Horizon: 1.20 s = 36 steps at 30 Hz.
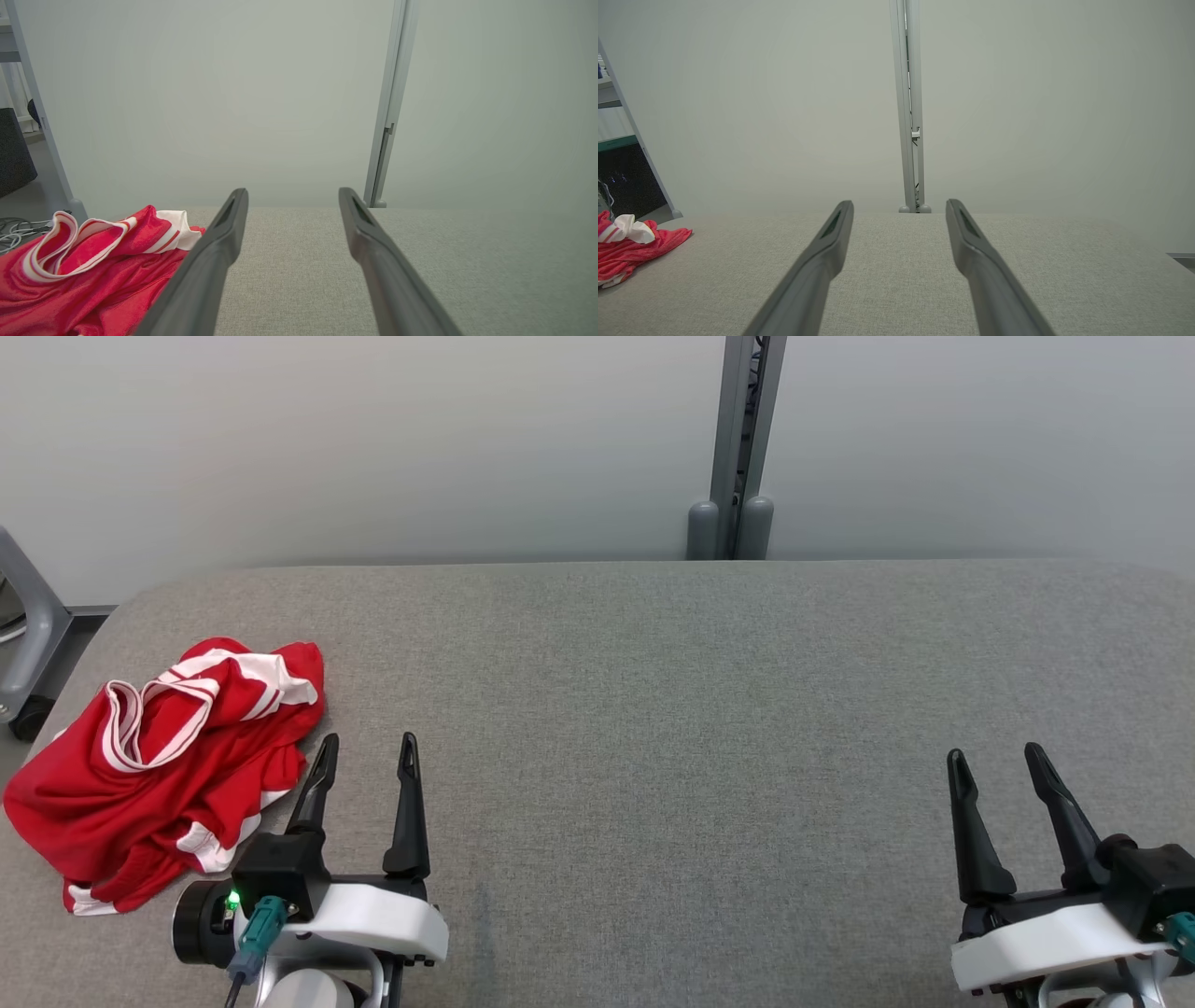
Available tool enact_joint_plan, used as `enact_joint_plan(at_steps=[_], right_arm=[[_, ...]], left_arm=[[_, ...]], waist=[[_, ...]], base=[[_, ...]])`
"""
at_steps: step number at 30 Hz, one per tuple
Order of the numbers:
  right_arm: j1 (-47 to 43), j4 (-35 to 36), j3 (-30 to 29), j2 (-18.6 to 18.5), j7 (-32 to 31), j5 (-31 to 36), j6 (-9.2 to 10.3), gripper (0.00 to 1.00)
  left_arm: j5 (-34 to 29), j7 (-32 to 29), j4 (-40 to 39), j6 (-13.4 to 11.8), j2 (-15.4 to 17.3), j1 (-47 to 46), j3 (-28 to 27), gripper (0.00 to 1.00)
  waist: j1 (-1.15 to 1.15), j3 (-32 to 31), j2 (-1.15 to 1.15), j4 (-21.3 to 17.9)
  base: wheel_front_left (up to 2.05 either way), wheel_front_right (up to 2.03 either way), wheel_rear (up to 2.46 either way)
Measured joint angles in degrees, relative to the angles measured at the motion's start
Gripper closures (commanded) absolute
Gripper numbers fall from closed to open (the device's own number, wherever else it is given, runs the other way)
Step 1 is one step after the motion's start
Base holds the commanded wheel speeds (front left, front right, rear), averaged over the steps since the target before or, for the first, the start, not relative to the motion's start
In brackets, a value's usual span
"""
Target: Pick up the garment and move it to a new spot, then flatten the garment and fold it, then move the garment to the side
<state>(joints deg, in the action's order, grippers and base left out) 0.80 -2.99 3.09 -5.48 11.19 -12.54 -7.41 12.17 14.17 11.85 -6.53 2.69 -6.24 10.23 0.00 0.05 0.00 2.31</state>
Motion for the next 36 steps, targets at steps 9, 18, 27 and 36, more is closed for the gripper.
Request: enact_joint_plan(at_steps=[9,18,27,36], right_arm=[[-0.2,0.4,-0.2,0.1,0.9,1.6,-0.01,0.0],[-0.2,0.4,-0.2,-0.1,1.0,1.5,-0.01,0.0],[-0.2,0.5,0.0,-0.1,1.0,1.2,-0.01,0.0],[-0.1,0.6,0.0,0.0,0.9,1.1,-0.01,0.0]], left_arm=[[-1.4,0.8,0.2,-0.6,0.0,-0.2,0.7,0.0],[-0.8,0.9,0.4,-0.7,0.0,-0.3,0.7,0.0],[-0.1,0.9,0.1,-0.7,0.0,-0.3,0.8,0.0],[0.1,0.9,0.1,-0.7,0.0,-0.4,0.9,0.0]], waist=[[0.0,0.3,0.0,0.2],[0.0,0.3,0.0,0.1],[0.0,0.6,0.0,0.1],[0.0,1.1,0.0,0.5]], base=[[0.0,0.0,0.0],[0.0,0.0,0.0],[0.0,0.0,0.0],[0.0,0.0,0.0]])
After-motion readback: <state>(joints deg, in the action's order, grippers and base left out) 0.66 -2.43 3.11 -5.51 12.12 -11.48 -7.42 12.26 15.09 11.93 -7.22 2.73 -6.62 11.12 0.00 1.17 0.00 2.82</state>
